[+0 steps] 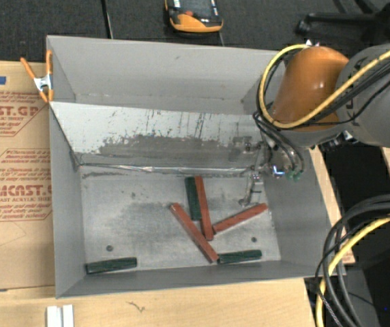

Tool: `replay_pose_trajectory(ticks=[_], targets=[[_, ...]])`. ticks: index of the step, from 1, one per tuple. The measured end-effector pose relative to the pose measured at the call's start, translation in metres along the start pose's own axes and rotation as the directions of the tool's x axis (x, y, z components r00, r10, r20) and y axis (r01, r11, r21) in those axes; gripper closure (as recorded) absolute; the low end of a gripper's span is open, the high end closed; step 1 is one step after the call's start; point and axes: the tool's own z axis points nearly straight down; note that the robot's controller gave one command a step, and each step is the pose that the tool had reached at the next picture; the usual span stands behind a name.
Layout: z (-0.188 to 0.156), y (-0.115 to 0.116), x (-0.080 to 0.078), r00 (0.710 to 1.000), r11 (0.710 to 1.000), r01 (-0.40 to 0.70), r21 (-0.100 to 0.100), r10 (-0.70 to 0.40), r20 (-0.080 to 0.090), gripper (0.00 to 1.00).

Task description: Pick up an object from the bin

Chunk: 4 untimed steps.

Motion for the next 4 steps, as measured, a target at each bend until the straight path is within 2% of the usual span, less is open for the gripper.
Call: replay_pose_trajectory(ticks=[1,2,3,4], targets=[[0.042,0.003,0.024,0.994,0.994,0.107,0.0,-0.107,0.003,0.0],[0.049,0.011,0.059,0.983,0.983,0.183,-0.002,-0.183,-0.003,0.0],[0.039,-0.025,0.032,0.975,0.975,0.223,0.0,-0.223,0.002,0.0],[0.098,-0.041,0.054,0.985,0.985,0.17,-0.002,-0.17,-0.002,0.0]])
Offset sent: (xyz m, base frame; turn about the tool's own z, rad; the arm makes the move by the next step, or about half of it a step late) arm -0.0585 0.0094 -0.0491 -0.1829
